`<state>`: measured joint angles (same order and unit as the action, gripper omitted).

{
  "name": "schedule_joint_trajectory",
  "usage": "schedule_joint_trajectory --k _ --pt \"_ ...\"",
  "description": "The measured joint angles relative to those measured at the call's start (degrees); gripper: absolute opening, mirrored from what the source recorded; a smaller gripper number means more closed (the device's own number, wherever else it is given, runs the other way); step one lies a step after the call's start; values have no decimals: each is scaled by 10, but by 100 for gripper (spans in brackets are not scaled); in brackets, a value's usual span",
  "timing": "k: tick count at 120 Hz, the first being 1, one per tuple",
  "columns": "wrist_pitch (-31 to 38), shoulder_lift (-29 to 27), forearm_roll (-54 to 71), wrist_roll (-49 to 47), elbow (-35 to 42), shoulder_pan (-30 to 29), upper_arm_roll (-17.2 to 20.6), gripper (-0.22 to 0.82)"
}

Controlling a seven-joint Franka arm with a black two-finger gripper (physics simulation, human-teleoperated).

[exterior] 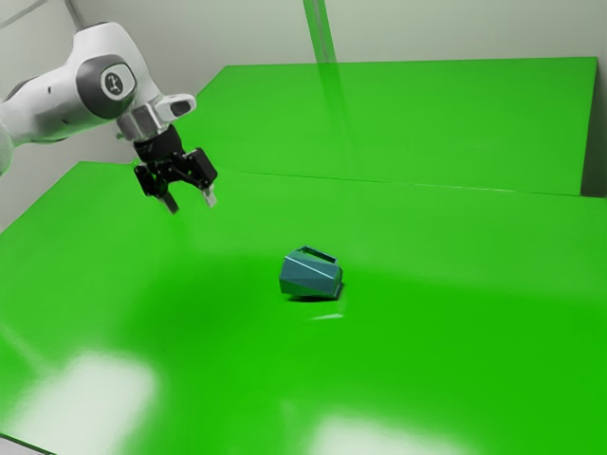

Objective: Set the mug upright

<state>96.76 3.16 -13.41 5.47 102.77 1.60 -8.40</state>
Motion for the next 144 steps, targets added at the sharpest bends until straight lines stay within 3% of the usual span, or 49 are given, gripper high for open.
schedule_joint_trajectory --k 62,144 --pt "79 135 -184 -17 4 -6 -3 60" --pt "137 227 -372 -22 3 9 25 60"
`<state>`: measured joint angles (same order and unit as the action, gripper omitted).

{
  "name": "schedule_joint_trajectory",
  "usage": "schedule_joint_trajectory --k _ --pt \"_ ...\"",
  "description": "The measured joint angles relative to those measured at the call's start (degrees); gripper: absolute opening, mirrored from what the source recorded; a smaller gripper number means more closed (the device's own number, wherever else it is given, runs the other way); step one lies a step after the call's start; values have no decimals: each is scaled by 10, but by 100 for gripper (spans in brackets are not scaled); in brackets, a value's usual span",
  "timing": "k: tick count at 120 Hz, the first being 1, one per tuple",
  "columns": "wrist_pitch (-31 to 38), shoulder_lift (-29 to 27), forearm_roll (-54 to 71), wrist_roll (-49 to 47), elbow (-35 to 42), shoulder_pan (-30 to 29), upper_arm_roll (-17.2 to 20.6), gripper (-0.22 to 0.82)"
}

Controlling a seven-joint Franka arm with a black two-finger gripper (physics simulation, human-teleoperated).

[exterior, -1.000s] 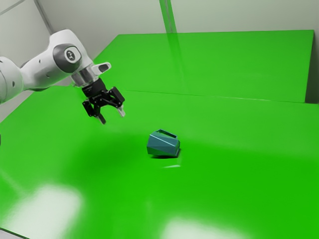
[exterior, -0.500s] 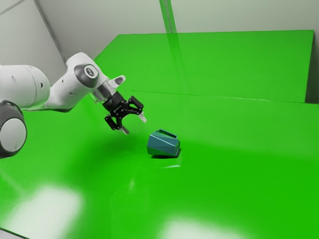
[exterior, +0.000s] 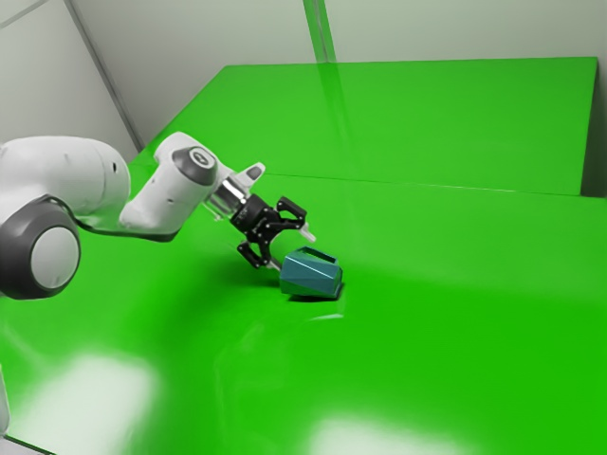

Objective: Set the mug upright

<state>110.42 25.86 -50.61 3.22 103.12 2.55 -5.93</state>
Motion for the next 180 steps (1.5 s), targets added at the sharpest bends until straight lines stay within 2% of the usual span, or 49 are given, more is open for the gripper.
schedule_joint_trajectory --k 16,36,45,74,105,129,154,180 --pt "2 6 -14 -2 0 0 8 59" --pt "4 7 -13 -2 0 2 8 20" --pt "5 7 -11 -3 -3 5 8 7" --pt "7 5 -5 -7 -25 15 9 -11" --pt "14 -9 35 -17 -29 18 19 -17" --pt "35 -79 189 -26 -25 31 30 -18" --pt "56 -125 380 -37 -4 51 36 -18" --pt "106 -182 506 -59 88 59 47 -18"
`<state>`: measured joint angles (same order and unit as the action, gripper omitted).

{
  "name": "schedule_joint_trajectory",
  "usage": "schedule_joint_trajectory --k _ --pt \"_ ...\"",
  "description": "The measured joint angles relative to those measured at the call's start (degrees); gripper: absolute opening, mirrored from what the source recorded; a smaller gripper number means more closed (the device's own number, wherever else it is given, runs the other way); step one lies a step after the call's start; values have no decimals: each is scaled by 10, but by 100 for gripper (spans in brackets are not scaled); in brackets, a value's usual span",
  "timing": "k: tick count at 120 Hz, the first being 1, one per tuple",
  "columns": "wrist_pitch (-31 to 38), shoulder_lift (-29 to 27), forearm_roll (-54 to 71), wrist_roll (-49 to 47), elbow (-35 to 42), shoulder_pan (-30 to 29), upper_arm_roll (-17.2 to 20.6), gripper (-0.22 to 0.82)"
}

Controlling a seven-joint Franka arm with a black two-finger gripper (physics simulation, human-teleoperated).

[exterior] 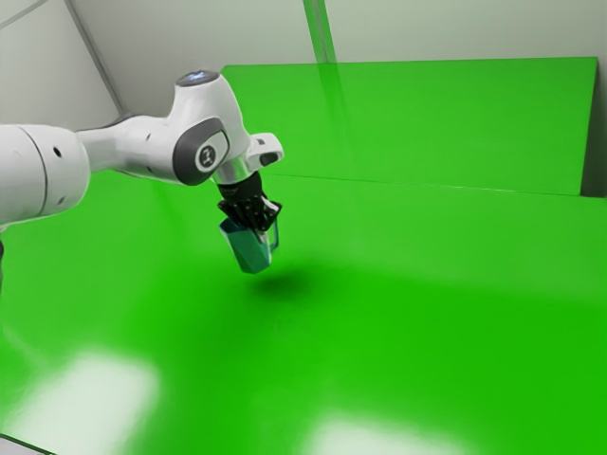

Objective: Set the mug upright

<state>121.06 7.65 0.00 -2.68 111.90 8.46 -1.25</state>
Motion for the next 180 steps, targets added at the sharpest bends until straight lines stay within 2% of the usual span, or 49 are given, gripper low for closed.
schedule_joint_trajectory --k 25,47,116,137,147,162,180 --pt "45 -30 29 -15 61 0 0 -18" --pt "63 -42 35 -26 83 -1 0 -18" --pt "98 11 34 -45 86 -3 0 -18" --pt "95 5 34 -45 84 -3 0 19" --pt "94 -1 34 -46 82 -3 0 33" --pt "93 -19 34 -45 82 -3 0 45" --pt "82 -49 31 -44 81 -1 1 53"
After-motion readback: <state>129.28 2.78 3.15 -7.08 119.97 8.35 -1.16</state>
